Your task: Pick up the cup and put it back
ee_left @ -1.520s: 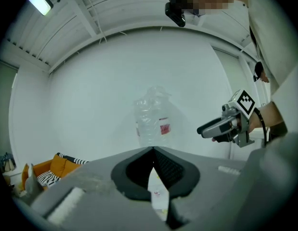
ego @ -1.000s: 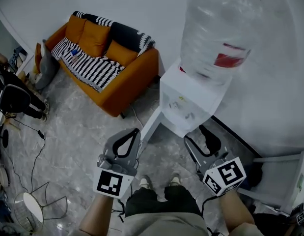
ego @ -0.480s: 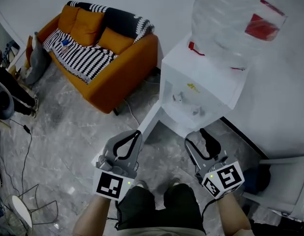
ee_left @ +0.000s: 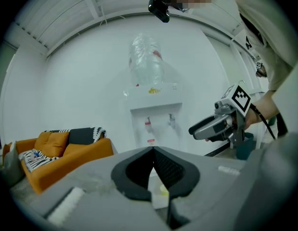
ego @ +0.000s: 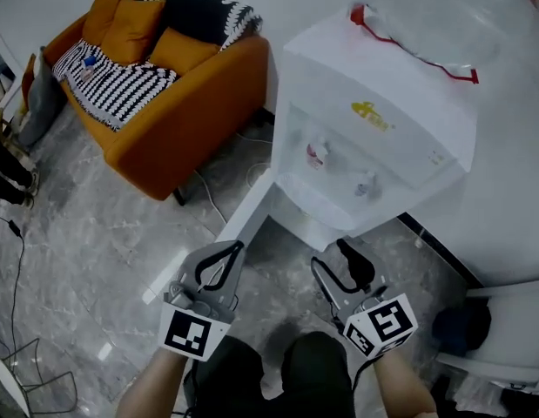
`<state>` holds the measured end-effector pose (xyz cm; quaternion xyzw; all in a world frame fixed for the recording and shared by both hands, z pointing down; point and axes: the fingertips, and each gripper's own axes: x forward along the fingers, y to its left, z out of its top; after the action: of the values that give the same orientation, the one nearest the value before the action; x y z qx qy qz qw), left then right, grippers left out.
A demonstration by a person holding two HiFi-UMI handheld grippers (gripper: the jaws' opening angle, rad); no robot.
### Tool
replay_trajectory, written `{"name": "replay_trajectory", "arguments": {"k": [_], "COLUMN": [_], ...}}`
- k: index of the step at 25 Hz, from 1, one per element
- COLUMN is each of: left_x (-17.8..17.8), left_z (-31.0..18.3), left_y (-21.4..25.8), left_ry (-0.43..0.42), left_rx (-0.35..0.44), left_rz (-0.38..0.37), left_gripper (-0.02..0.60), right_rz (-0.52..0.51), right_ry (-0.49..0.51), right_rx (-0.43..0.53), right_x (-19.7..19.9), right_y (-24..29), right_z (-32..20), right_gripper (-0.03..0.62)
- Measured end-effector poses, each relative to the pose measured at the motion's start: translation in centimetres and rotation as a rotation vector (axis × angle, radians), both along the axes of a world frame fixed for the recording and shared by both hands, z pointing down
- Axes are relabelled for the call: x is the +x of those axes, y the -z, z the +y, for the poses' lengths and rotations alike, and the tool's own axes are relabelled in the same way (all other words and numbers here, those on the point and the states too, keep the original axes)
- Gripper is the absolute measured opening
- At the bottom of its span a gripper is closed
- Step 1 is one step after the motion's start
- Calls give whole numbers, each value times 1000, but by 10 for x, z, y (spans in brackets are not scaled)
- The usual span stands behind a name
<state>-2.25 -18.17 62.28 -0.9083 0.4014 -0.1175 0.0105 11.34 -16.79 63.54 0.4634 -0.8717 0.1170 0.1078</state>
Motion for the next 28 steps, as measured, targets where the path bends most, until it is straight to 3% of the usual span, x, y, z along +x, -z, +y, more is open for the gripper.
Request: {"name": "replay_trajectory", "arguments": {"k": [8, 17, 20, 28], "left_x": [9, 37, 42, 33], "left_z": [-19, -24, -28, -44], "left_y": [-100, -188, -216, -253], "left_ry": [-48, -123, -99, -47], "left_rx": [49, 18, -57, -54], "left_rz": [9, 57, 46, 55], "left_gripper": [2, 2, 2, 2], "right_rz": [27, 30, 37, 70], "right_ry": [52, 51, 41, -9], "right_rx": [39, 42, 45, 13], "right_x": [-14, -5, 1, 15], "right_y": [-106, -208, -231, -285], "right_z": [-27, -49, -54, -72], "right_gripper": [225, 222, 222, 231]}}
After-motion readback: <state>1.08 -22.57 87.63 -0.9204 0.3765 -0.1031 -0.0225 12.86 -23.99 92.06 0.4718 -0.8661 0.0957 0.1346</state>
